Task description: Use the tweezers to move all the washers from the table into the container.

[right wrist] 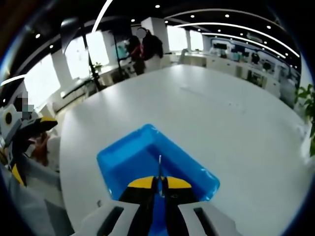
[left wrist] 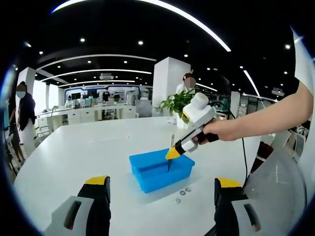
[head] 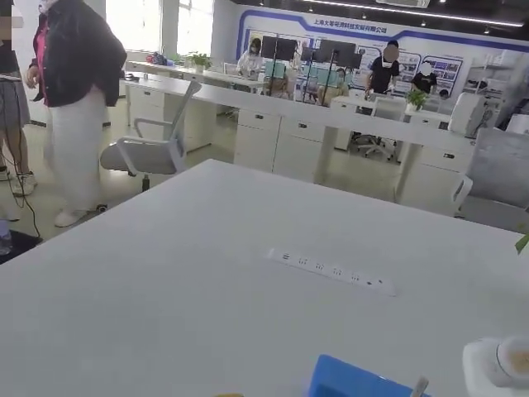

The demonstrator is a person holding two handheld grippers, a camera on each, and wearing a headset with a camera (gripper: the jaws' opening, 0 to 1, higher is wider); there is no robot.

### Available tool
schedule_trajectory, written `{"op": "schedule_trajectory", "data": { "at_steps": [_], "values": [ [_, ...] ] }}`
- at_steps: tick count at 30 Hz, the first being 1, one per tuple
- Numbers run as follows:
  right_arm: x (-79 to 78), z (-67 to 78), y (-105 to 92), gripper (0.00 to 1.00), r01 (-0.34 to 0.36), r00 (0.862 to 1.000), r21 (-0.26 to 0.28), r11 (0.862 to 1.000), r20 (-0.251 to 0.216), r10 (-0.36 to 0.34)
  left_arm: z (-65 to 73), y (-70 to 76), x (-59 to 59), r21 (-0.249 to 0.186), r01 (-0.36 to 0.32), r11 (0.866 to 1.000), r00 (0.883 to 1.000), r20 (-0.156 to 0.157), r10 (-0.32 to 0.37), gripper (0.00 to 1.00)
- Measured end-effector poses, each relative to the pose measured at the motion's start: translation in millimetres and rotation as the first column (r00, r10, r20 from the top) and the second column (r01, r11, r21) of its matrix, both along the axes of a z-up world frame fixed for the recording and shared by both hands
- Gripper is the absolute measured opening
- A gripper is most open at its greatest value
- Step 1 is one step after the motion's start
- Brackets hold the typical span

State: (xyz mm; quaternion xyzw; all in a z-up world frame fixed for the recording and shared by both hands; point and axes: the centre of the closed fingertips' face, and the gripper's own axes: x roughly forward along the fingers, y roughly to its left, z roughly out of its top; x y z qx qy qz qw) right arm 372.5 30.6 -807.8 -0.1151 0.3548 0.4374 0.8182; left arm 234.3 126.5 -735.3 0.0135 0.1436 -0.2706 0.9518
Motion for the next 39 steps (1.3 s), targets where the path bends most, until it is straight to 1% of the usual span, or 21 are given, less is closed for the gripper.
{"op": "schedule_trajectory", "data": {
  "at_steps": [6, 9, 16, 19, 21, 24, 26, 27, 29, 30, 32, 37, 39],
  "values": [
    [-3.9, 14.3, -2.3, 0.04, -0.007, 1.000, 0.015, 1.000, 0.024, 0.007, 0.2, 0.9, -0.1, -0.001, -0.003, 1.000, 1.000, -0.001, 0.003, 0.88],
    [-10.9, 28.3, -0.2, 0.04, -0.005, 0.999, 0.056, 0.998, 0.033, 0.004, 0.2, 0.6, -0.1, 0.000, -0.002, 1.000, 1.000, 0.001, 0.002, 0.88],
    [-35.8, 59.8, 7.8, 0.04, -0.051, 0.997, 0.114, 0.992, 0.064, 0.044, -1.5, -1.1, -0.5, 0.005, 0.008, 1.000, 1.000, -0.006, -0.008, 0.88],
    [-47.8, 67.9, 10.6, 0.04, -0.073, 0.996, 0.133, 0.988, 0.068, 0.064, -2.4, -1.9, -0.8, 0.011, 0.012, 1.000, 1.000, -0.009, -0.012, 0.88],
    [-56.5, 68.5, 11.8, 0.04, -0.086, 0.995, 0.139, 0.987, 0.061, 0.078, -2.3, -2.1, -0.8, 0.011, 0.013, 1.000, 1.000, -0.008, -0.013, 0.88],
    [-68.7, 61.3, 12.3, 0.03, -0.098, 0.995, 0.135, 0.986, 0.038, 0.093, -2.5, -2.6, -1.0, 0.011, 0.016, 1.000, 1.000, -0.010, -0.016, 0.88],
    [-76.2, 50.9, 11.4, 0.03, -0.102, 0.995, 0.125, 0.987, 0.015, 0.101, -2.8, -2.9, -1.1, 0.013, 0.018, 1.000, 1.000, -0.010, -0.018, 0.88],
    [-79.6, 43.2, 10.3, 0.03, -0.102, 0.995, 0.116, 0.988, 0.001, 0.103, -3.1, -3.4, -1.3, 0.014, 0.021, 1.000, 1.000, -0.011, -0.021, 0.87],
    [-83.0, 29.4, 6.3, 0.03, -0.099, 0.995, 0.090, 0.991, -0.020, 0.102, -3.9, -3.5, -1.4, 0.020, 0.022, 1.000, 1.000, -0.014, -0.022, 0.88],
    [-84.5, 25.3, 5.9, 0.03, -0.101, 0.994, 0.082, 0.991, -0.023, 0.104, -3.8, -3.6, -1.4, 0.020, 0.023, 1.000, 1.000, -0.014, -0.022, 0.88],
    [-88.0, 15.6, 3.9, 0.04, -0.104, 0.994, 0.064, 0.992, -0.035, 0.107, -1.5, -5.1, -1.3, 0.002, 0.027, 1.000, 1.000, -0.007, -0.027, 0.89],
    [-90.2, -0.7, -1.2, 0.04, -0.108, 0.993, 0.022, 0.994, -0.044, 0.109, -1.9, -4.6, -1.1, 0.002, 0.027, 1.000, 1.000, -0.009, -0.027, 0.89],
    [-90.0, -3.1, -1.9, 0.04, -0.106, 0.993, 0.022, 0.994, -0.049, 0.107, -2.3, -4.5, -1.2, 0.005, 0.027, 1.000, 1.000, -0.010, -0.027, 0.89]
  ]
}}
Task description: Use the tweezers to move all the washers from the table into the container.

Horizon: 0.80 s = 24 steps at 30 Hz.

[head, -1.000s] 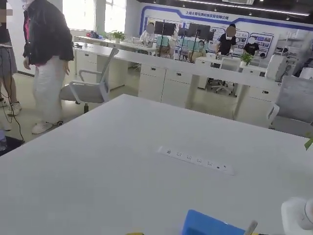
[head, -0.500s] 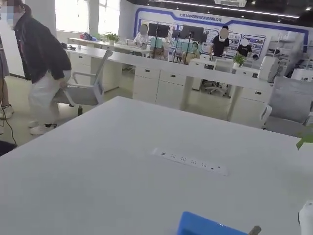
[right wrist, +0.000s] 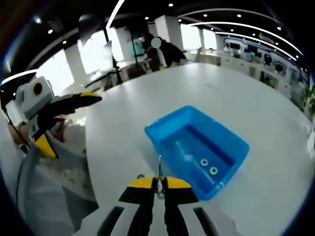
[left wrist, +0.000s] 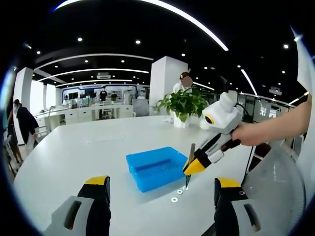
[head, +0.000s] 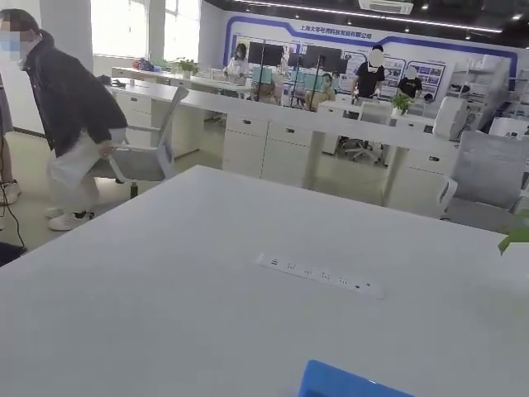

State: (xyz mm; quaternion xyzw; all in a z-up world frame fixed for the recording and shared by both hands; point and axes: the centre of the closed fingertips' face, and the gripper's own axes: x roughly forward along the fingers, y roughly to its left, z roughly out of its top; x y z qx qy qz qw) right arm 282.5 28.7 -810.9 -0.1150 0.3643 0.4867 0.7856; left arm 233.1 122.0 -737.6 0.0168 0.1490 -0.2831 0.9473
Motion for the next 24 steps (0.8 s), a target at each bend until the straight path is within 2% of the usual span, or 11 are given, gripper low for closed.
{"op": "schedule_trajectory", "data": {
  "at_steps": [9, 14, 18, 24],
  "values": [
    [-2.9, -5.9, 2.5, 0.04, -0.005, 1.000, -0.005, 1.000, -0.014, 0.005, 0.8, 1.0, 0.0, -0.008, -0.002, 1.000, 1.000, 0.000, 0.002, 0.89],
    [-1.4, -4.9, 2.1, 0.04, -0.010, 1.000, -0.014, 1.000, 0.005, 0.010, 0.4, 0.7, -0.2, -0.001, -0.001, 1.000, 1.000, -0.002, 0.001, 0.89],
    [-0.4, -5.4, 1.0, 0.04, -0.003, 1.000, -0.008, 1.000, -0.003, 0.003, 0.3, 0.7, -0.2, -0.002, -0.001, 1.000, 1.000, -0.002, 0.001, 0.89],
    [-1.8, -5.3, 1.4, 0.04, -0.014, 1.000, -0.015, 1.000, 0.009, 0.014, 0.1, 0.3, -0.2, 0.001, 0.000, 1.000, 1.000, -0.002, 0.000, 0.88]
  ]
}}
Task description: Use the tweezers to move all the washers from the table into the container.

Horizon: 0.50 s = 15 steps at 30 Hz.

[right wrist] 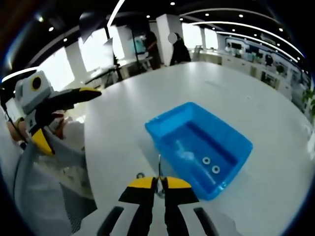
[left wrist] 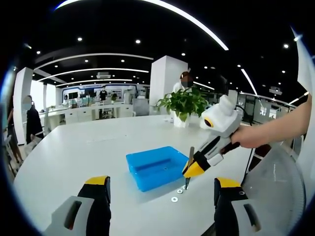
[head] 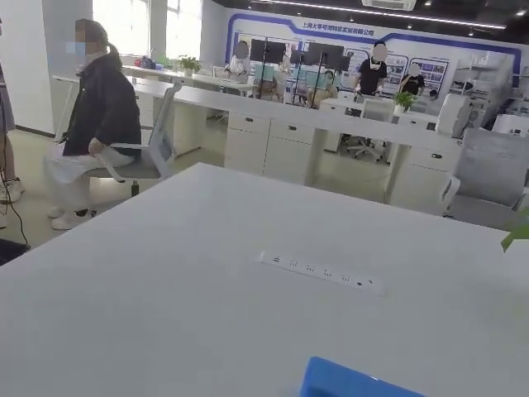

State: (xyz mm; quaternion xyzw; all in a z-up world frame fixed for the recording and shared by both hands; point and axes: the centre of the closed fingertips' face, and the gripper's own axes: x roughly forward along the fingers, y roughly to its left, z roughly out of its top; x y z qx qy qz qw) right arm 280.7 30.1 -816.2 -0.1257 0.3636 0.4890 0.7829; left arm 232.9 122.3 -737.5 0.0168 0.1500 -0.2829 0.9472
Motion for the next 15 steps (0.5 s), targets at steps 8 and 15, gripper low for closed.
{"op": "schedule_trajectory", "data": {
  "at_steps": [8, 15],
  "values": [
    [-3.2, -4.3, 0.3, 0.04, -0.008, 1.000, -0.014, 1.000, 0.017, 0.008, -0.8, 0.2, -0.1, 0.003, -0.001, 1.000, 1.000, -0.002, 0.001, 0.88],
    [-0.8, -3.5, -2.4, 0.03, 0.023, 1.000, 0.013, 1.000, 0.000, -0.023, -1.0, -0.5, -0.8, 0.007, 0.003, 1.000, 1.000, -0.001, -0.003, 0.88]
  ]
}}
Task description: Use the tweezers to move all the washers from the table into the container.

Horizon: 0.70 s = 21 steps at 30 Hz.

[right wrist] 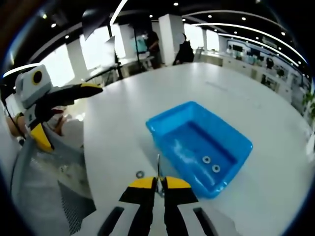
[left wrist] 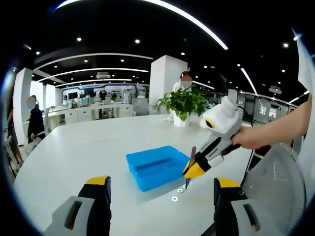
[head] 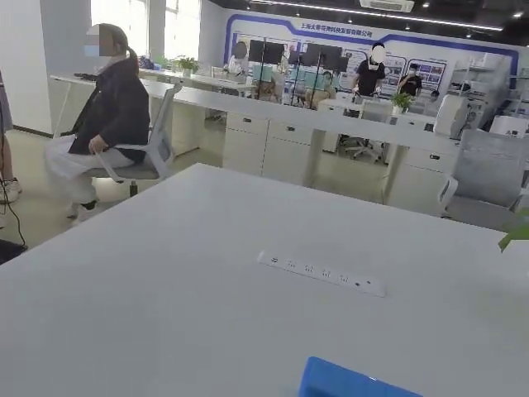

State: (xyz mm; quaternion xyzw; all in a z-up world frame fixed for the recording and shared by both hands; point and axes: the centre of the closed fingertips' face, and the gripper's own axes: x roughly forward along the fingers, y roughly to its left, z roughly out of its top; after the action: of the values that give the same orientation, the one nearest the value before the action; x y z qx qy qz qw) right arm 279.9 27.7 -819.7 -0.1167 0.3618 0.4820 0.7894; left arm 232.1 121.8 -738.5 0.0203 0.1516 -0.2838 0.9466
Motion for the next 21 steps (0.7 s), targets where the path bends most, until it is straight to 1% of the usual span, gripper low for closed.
{"op": "schedule_trajectory", "data": {
  "at_steps": [2, 4, 7, 8, 10, 13, 17, 21],
  "values": [
    [1.0, -0.1, -2.5, 0.03, 0.019, 1.000, 0.012, 1.000, -0.019, -0.018, 0.0, 0.3, -0.1, 0.001, -0.001, 1.000, 1.000, 0.000, 0.001, 0.87],
    [0.9, 2.8, -1.8, 0.03, 0.034, 0.999, 0.036, 0.999, -0.033, -0.033, -0.3, 0.9, 0.1, 0.001, -0.003, 1.000, 1.000, -0.002, 0.003, 0.87],
    [-1.0, 12.7, 2.3, 0.03, 0.054, 0.996, 0.092, 0.994, -0.079, -0.047, 0.1, 1.6, 0.4, -0.002, -0.006, 1.000, 1.000, 0.000, 0.006, 0.87],
    [-0.6, 15.8, 3.2, 0.03, 0.060, 0.995, 0.105, 0.993, -0.086, -0.051, 0.2, 1.5, 0.4, -0.003, -0.005, 1.000, 1.000, 0.000, 0.005, 0.87],
    [1.2, 23.1, 4.2, 0.03, 0.060, 0.996, 0.115, 0.992, -0.079, -0.051, 0.1, 1.3, 0.2, -0.002, -0.003, 1.000, 1.000, -0.001, 0.003, 0.87],
    [4.3, 33.3, 6.6, 0.03, 0.063, 0.995, 0.128, 0.990, -0.082, -0.053, 0.0, 1.2, 0.1, 0.000, -0.002, 1.000, 1.000, 0.000, 0.002, 0.87],
    [11.8, 46.3, 9.7, 0.03, 0.083, 0.993, 0.157, 0.984, -0.102, -0.068, 0.0, 1.3, 0.2, -0.001, -0.003, 1.000, 1.000, -0.001, 0.003, 0.87],
    [25.4, 59.1, 11.3, 0.03, 0.095, 0.992, 0.180, 0.979, -0.095, -0.079, 0.0, 1.1, 0.3, -0.001, -0.004, 1.000, 1.000, -0.001, 0.004, 0.87]
  ]
}}
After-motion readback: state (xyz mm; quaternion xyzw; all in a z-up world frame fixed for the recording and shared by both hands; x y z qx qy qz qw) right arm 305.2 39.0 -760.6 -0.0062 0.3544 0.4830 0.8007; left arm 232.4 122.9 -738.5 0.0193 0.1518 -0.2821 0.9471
